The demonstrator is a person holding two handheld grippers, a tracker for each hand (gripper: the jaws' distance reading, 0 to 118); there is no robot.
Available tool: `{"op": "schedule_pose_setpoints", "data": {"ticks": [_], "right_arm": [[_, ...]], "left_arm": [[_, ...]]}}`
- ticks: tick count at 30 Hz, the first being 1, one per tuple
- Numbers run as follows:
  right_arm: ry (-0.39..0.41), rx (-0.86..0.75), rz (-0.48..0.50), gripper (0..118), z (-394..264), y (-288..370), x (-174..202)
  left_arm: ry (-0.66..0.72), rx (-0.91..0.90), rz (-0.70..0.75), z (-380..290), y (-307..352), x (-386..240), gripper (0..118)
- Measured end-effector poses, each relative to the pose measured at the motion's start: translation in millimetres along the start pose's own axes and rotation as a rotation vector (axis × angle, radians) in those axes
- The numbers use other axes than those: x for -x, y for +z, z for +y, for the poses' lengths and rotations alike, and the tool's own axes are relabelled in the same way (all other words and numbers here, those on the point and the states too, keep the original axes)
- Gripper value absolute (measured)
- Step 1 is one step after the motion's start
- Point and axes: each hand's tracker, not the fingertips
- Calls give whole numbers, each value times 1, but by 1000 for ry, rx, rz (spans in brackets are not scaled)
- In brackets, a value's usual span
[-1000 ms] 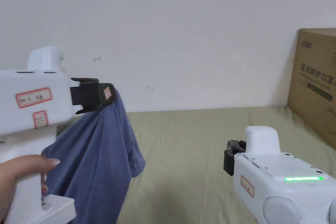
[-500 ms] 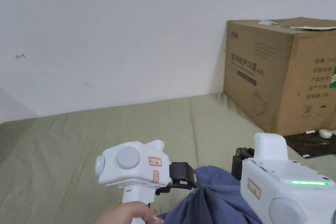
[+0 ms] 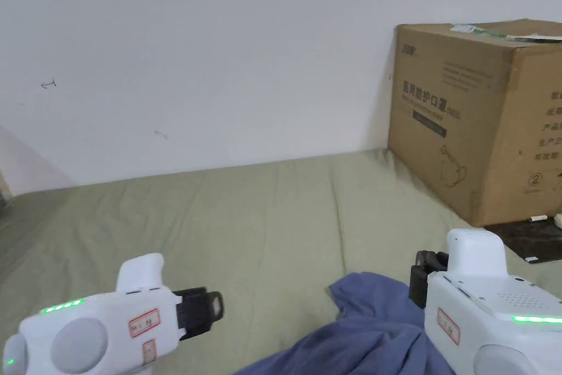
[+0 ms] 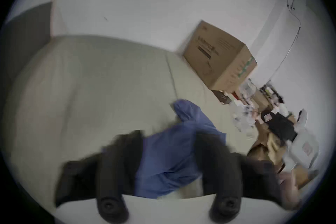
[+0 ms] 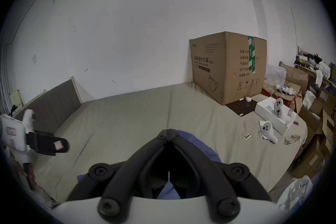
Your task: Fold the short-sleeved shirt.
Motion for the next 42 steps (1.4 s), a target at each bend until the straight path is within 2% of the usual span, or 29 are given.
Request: {"op": "schedule_pose_setpoints", "data": {"ticks": [1, 3, 8, 10, 14, 15, 16, 17, 18, 23, 25, 26, 27, 28, 29, 30, 31, 32, 34, 35, 36, 37, 38, 39, 40, 41, 42], "right_arm": [[3, -8, -2, 0, 0, 1, 1], [1, -27, -6, 0, -1, 2, 3], [6, -38, -2, 0, -4, 1, 11], [16, -25, 3, 0, -5, -3, 13], [8, 3, 28, 0, -9, -6, 12], [10, 11, 28, 0, -11, -8, 12], [15, 21, 27, 0, -13, -9, 12], [22, 32, 24, 0, -15, -11, 12], [27, 43, 16, 0, -18, -12, 10], [5, 100, -5, 0, -31, -28, 7], [16, 134, -12, 0, -36, -38, 6], [13, 142, -15, 0, -37, -42, 3], [-1, 145, -17, 0, -37, -46, 0], [-19, 140, -20, 0, -36, -51, -4], [-35, 129, -24, 0, -34, -58, -9], [-34, 131, -25, 0, -29, -69, -15], [-33, 140, -25, 0, -23, -81, -19], [-19, 169, -19, 0, -14, -97, -23], [-19, 260, 58, 0, 3, -139, -39], [-53, 320, 119, 0, 11, -162, -51], [-76, 387, 138, 0, 17, -188, -62], [-69, 489, 128, 0, 20, -215, -71], [-26, 598, 47, 0, 19, -247, -84], [51, 698, 12, 4, 15, -278, -89], [119, 757, -32, 21, 7, -297, -94], [145, 779, -57, 21, -4, -313, -100], [132, 836, -64, 30, -13, -329, -107]], "left_arm": [[-27, -23, 47, -5, 7, 3, 7], [-6, -88, 105, -22, 35, 21, 0], [154, -112, 115, -43, 54, 62, 0], [170, -49, 116, -40, 48, 53, 0], [125, 212, 163, -42, -11, 71, 0], [105, 211, 183, -48, -25, 75, 12], [109, 221, 185, -54, -40, 79, 41], [133, 284, 185, -60, -59, 85, 88], [156, 307, 145, -69, -71, 89, 118], [244, 457, 70, -106, -162, 96, 115], [186, 542, 114, -119, -180, 82, 115], [73, 516, 200, -118, -175, 68, 114], [31, 497, 225, -115, -166, 55, 109], [51, 464, 203, -114, -157, 47, 88], [63, 419, 150, -112, -162, 56, 50], [117, 392, 33, -110, -153, 56, 12], [188, 400, -92, -109, -146, 56, 12], [226, 408, -152, -106, -140, 56, 12], [155, 328, -70, -93, -103, 40, 12], [101, 274, 6, -87, -90, 41, 12], [81, 254, 22, -81, -79, 44, 12], [101, 264, -13, -77, -76, 48, 12], [118, 265, -42, -72, -69, 55, 12], [123, 292, -64, -68, -66, 60, 12], [128, 305, -65, -67, -65, 64, 12], [132, 315, -42, -71, -64, 74, 12], [122, 322, 2, -72, -63, 77, 12]]}}
